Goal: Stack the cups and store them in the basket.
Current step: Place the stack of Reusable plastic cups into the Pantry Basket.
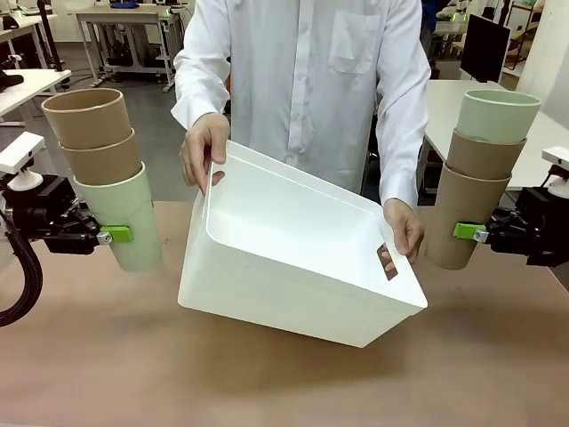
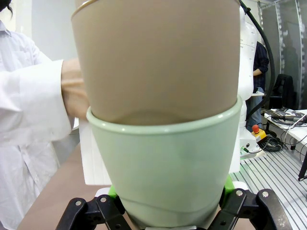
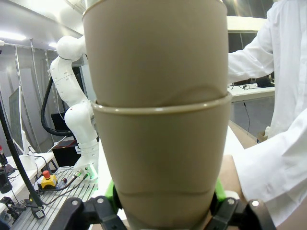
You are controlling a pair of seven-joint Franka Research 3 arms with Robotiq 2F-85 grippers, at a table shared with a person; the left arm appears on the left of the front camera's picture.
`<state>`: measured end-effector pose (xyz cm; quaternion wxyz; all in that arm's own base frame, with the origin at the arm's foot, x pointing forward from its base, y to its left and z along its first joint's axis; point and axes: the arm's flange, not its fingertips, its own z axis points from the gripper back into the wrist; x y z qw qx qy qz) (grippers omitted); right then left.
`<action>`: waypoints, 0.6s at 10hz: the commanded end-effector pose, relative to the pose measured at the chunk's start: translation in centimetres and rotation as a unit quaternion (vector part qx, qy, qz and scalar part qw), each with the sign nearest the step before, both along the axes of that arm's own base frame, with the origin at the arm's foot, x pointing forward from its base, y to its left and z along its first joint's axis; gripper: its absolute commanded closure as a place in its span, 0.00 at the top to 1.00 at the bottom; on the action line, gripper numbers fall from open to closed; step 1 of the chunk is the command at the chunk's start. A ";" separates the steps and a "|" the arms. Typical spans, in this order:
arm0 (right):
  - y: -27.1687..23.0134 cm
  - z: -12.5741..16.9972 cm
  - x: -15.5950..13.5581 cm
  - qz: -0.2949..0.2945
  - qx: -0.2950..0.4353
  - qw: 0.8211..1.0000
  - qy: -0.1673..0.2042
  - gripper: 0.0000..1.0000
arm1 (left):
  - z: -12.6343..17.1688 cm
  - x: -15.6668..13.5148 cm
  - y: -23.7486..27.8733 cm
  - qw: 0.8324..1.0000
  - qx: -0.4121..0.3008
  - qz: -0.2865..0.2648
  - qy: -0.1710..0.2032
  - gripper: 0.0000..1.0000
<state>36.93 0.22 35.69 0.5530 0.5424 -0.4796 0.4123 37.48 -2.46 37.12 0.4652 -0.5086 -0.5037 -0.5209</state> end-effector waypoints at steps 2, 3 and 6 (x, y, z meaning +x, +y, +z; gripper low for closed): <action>0.4 0.4 0.2 -0.004 0.002 1.000 -0.004 0.85 | 0.5 -0.2 -0.1 1.000 -0.003 0.000 -0.006 0.85; 0.0 0.0 0.0 0.000 0.000 1.000 0.000 0.85 | 0.5 -0.2 -0.1 1.000 -0.003 0.000 -0.006 0.85; 0.0 5.1 -1.6 -0.008 -0.024 1.000 -0.018 0.85 | 0.5 -0.2 -0.1 1.000 -0.003 0.000 -0.006 0.85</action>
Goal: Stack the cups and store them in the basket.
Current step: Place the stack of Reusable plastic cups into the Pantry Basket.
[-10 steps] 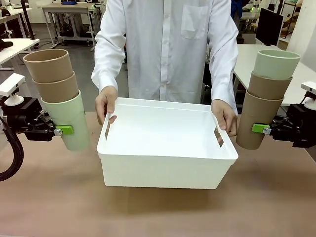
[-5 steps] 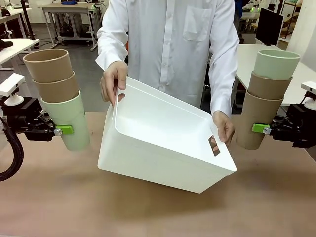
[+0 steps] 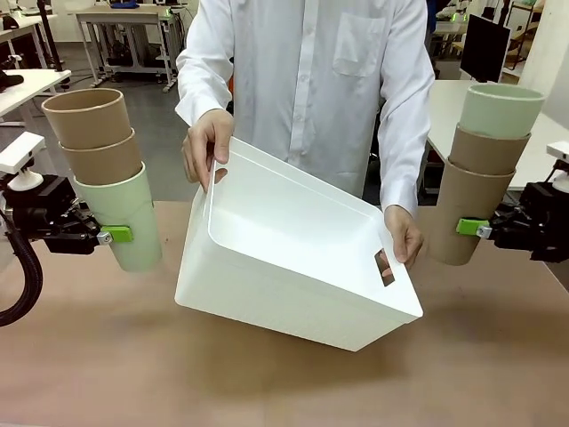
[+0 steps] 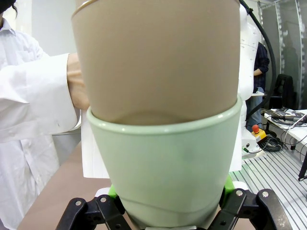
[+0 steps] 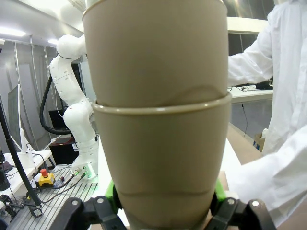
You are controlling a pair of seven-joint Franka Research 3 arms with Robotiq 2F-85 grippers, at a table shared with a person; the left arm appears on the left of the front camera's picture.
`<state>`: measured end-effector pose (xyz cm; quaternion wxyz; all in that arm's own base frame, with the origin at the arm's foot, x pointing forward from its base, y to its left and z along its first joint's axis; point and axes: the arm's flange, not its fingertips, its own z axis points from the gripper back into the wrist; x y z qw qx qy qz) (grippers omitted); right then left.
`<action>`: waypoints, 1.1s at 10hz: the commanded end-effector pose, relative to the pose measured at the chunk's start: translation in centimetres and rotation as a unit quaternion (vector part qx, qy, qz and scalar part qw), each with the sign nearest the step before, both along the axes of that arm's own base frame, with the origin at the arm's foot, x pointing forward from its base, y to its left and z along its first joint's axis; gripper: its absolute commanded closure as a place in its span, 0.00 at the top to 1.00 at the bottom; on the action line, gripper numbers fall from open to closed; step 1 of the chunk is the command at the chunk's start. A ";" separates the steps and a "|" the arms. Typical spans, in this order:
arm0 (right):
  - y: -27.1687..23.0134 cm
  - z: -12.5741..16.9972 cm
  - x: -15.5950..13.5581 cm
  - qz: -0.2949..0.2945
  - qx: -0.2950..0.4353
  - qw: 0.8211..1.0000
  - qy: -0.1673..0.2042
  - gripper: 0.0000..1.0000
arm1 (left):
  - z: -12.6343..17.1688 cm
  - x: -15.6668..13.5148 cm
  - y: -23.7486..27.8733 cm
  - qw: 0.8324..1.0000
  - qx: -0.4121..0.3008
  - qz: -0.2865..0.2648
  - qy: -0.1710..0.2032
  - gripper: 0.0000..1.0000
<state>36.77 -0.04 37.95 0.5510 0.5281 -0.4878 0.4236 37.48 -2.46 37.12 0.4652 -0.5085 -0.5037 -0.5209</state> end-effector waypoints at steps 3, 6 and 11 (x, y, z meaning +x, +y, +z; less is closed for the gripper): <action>2.4 6.4 -2.4 -0.012 -0.091 0.996 -0.011 0.85 | 0.5 -0.2 -0.1 1.000 -0.003 0.000 -0.006 0.85; 6.4 8.4 -3.8 -0.022 -0.201 0.979 -0.022 0.85 | 0.5 -0.2 -0.1 1.000 -0.003 0.000 -0.006 0.85; 15.5 7.5 -4.4 -0.029 -0.346 0.938 -0.008 0.85 | 0.5 -0.2 -0.1 1.000 -0.003 0.000 -0.006 0.85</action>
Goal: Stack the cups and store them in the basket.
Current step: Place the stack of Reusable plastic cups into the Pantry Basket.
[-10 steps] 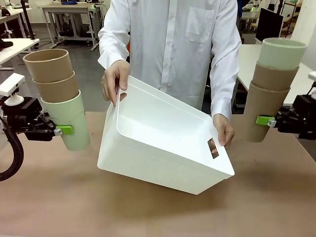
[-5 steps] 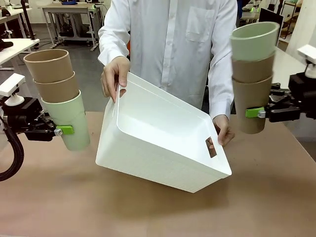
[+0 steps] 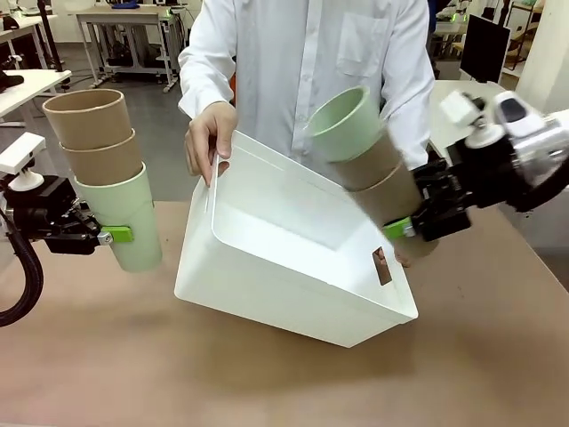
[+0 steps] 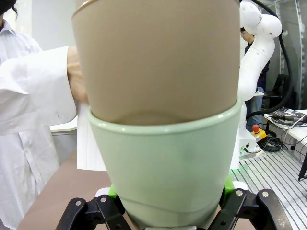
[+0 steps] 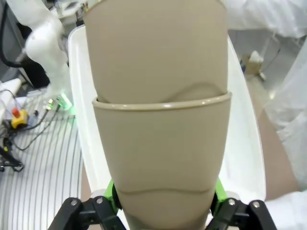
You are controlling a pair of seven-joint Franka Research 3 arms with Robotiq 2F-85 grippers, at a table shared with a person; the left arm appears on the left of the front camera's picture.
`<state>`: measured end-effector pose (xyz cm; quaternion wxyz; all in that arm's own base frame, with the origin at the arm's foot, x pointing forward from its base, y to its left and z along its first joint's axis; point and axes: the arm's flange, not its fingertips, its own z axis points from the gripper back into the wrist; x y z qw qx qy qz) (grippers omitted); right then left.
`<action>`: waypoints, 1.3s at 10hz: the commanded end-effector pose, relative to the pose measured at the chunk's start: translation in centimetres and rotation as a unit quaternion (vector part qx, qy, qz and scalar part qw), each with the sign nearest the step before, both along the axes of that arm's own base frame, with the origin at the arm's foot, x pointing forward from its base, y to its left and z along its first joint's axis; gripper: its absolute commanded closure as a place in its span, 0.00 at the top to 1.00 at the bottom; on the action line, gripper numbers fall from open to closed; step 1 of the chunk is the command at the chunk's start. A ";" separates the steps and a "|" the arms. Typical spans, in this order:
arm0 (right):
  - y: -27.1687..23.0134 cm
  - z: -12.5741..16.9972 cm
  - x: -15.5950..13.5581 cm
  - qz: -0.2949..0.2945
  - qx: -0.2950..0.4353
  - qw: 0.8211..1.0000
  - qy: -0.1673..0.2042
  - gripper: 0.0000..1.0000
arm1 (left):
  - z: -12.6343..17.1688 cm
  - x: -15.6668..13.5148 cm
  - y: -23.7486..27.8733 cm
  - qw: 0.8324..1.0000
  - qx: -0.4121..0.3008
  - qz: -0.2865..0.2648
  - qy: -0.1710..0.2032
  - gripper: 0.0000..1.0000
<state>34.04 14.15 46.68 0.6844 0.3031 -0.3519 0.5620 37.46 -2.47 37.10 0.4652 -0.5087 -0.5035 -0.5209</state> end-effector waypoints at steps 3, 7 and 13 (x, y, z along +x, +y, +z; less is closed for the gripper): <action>4.9 -3.3 -2.7 -0.032 -0.089 0.995 0.000 0.85 | 0.5 -0.2 -0.1 1.000 -0.003 0.000 -0.006 0.85; 8.4 -6.2 -3.9 -0.025 -0.135 0.991 -0.003 0.85 | 0.5 -0.2 -0.1 1.000 -0.003 0.000 -0.006 0.85; 10.4 -8.4 -2.8 -0.005 -0.149 0.989 -0.014 0.85 | 0.5 -0.2 -0.1 1.000 -0.003 0.000 -0.006 0.85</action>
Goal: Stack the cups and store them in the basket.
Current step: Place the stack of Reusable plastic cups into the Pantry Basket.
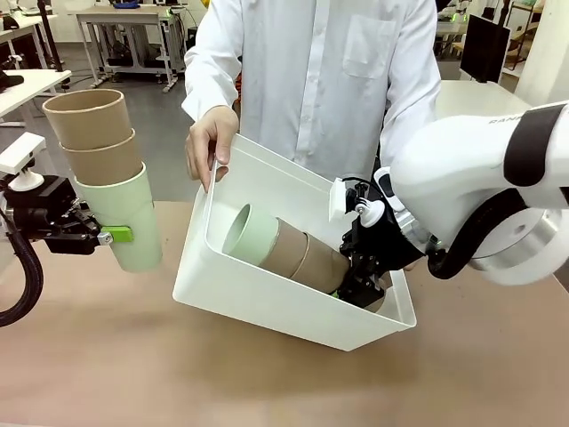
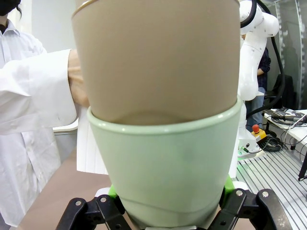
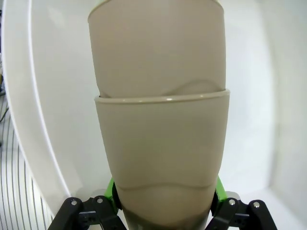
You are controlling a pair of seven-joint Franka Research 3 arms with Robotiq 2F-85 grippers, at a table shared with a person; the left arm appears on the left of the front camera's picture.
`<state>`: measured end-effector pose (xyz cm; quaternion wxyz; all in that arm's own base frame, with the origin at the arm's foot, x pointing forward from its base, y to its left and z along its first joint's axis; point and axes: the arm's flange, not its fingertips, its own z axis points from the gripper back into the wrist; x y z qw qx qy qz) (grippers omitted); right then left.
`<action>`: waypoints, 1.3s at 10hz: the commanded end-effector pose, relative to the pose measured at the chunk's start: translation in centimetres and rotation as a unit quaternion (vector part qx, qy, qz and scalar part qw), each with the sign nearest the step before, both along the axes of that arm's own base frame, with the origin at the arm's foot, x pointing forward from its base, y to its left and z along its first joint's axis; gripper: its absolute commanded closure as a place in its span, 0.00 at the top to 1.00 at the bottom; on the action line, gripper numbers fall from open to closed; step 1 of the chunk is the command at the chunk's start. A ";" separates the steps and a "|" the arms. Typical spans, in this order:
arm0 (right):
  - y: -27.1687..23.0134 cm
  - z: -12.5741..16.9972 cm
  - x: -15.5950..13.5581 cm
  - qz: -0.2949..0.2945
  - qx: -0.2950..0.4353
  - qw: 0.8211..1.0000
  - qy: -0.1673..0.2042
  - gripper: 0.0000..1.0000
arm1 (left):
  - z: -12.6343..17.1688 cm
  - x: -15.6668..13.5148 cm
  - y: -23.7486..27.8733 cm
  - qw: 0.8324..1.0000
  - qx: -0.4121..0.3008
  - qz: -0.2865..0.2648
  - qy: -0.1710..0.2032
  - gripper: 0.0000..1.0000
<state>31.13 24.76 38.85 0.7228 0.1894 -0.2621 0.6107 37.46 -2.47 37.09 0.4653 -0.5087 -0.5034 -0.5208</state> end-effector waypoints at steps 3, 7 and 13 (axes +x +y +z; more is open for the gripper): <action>-1.7 -1.1 1.3 0.009 0.017 1.000 -0.021 0.85 | 0.5 -0.2 -0.1 1.000 -0.003 0.000 -0.006 0.85; -0.8 -0.6 0.7 0.002 -0.001 1.000 -0.001 0.85 | 0.5 -0.2 -0.1 1.000 -0.003 0.000 -0.006 0.85; 3.1 -2.2 4.5 0.014 -0.017 1.000 0.002 0.85 | 0.5 -0.2 -0.1 1.000 -0.003 0.000 -0.006 0.85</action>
